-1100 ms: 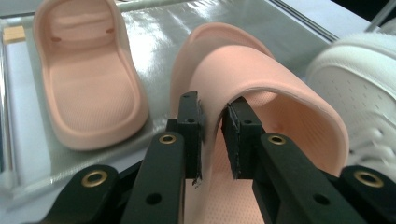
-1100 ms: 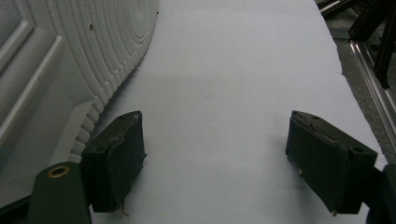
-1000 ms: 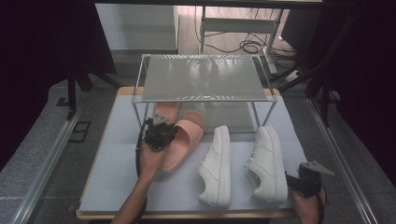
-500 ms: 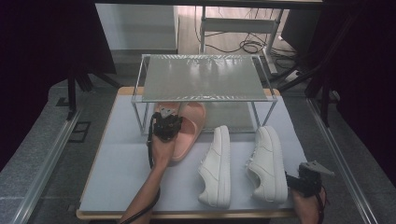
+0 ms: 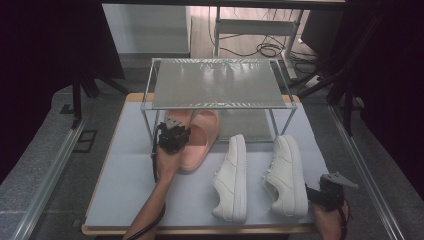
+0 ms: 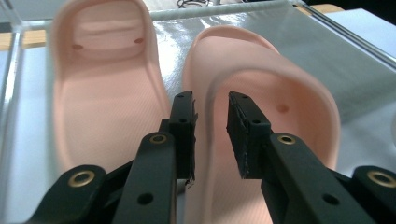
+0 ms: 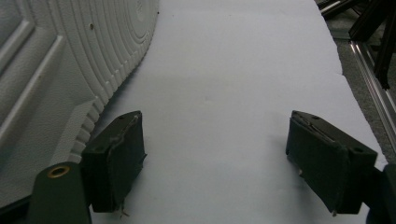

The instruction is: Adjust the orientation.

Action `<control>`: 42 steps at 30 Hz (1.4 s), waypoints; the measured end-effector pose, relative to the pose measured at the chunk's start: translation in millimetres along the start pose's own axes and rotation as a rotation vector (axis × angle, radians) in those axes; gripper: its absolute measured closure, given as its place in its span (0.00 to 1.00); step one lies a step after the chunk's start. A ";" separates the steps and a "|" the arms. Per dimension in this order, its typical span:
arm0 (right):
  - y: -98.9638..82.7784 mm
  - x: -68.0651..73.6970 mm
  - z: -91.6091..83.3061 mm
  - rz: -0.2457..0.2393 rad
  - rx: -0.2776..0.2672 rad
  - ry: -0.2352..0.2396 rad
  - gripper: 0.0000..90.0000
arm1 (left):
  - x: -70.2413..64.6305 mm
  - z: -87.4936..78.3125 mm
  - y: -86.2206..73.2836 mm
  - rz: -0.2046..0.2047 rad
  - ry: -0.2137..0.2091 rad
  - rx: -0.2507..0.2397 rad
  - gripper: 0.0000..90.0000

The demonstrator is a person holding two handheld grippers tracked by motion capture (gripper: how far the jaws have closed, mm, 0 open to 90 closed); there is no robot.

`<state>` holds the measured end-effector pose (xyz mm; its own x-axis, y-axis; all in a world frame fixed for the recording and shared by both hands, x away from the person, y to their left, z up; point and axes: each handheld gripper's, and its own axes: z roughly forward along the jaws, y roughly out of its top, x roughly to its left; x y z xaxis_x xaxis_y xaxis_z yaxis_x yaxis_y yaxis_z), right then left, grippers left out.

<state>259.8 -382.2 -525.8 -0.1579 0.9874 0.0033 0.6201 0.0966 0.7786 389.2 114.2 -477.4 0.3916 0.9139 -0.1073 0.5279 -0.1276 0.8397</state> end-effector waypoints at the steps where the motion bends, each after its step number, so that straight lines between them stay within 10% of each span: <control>1: 0.0 0.0 0.0 0.000 0.000 0.000 0.22 | 0.0 0.0 0.0 0.000 0.000 0.000 0.77; 6: 0.0 0.0 -0.1 -0.001 0.001 -0.001 0.22 | 4.4 -26.1 -14.0 0.057 -0.033 0.017 0.74; 23: 0.1 0.2 -0.1 0.001 0.002 -0.002 0.22 | 1.5 -80.1 -54.7 0.071 -0.179 0.066 0.98; 42: 0.1 0.2 -0.2 0.001 0.002 -0.002 0.22 | -23.5 -63.5 -72.6 0.121 -0.207 0.141 0.99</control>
<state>259.7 -382.0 -525.6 -0.1558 0.9878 0.0024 0.6220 0.0962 0.7771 293.8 126.5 -502.1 0.5962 0.7923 -0.1295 0.5617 -0.2964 0.7724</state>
